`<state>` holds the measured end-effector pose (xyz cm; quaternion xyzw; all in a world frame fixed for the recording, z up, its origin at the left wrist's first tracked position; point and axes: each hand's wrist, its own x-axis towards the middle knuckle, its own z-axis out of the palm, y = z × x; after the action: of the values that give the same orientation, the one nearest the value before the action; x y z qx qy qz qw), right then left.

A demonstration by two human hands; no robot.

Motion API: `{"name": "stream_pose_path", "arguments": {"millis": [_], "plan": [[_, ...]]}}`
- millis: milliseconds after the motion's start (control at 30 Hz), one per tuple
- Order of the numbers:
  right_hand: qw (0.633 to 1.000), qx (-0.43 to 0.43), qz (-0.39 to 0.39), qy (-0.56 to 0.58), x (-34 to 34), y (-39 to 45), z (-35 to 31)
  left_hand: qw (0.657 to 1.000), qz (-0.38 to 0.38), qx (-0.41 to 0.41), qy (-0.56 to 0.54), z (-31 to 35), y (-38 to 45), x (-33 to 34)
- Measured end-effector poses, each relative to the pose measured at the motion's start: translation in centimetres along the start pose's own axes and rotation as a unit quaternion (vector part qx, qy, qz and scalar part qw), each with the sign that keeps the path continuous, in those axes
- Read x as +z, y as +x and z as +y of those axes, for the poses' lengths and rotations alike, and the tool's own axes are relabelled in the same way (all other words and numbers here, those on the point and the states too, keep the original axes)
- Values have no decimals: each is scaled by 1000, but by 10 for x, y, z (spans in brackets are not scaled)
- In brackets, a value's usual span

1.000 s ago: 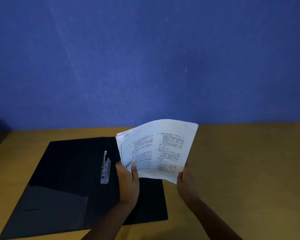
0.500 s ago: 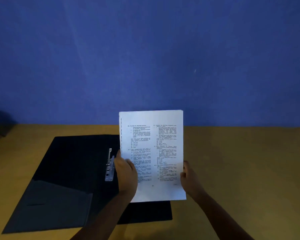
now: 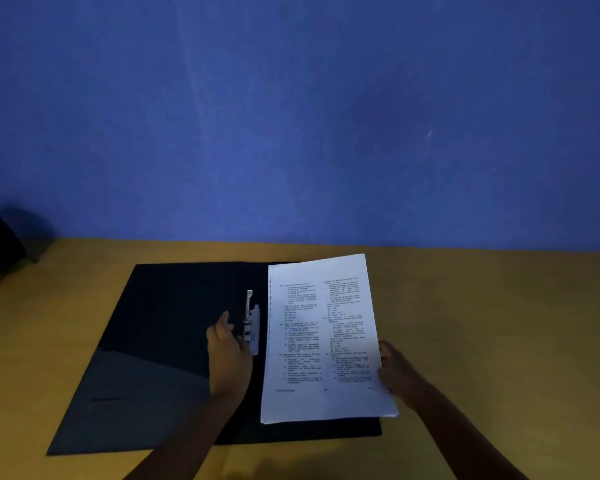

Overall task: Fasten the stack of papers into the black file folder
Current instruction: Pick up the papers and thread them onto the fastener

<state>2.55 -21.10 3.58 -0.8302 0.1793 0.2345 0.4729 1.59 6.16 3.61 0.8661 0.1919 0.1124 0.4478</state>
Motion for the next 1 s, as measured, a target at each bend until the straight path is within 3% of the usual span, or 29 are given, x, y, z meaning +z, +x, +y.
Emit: {"name": "stream_pose_path", "arguments": {"millis": [100, 267, 367, 733, 1000], "plan": [[1000, 9, 14, -18, 8, 5, -2, 999, -3, 9, 40, -23, 13, -19], [1000, 8, 17, -19, 17, 12, -5, 978, -89, -5, 187, -60, 32, -39], [999, 8, 16, -29, 17, 11, -5, 959, -125, 43, 251, -75, 32, -41], [996, 14, 32, -85, 36, 13, -18, 928, -107, 162, 319, -98, 22, -51], [990, 12, 68, -125, 45, 13, -18, 932, -110, 152, 310, -101, 23, -50]]}}
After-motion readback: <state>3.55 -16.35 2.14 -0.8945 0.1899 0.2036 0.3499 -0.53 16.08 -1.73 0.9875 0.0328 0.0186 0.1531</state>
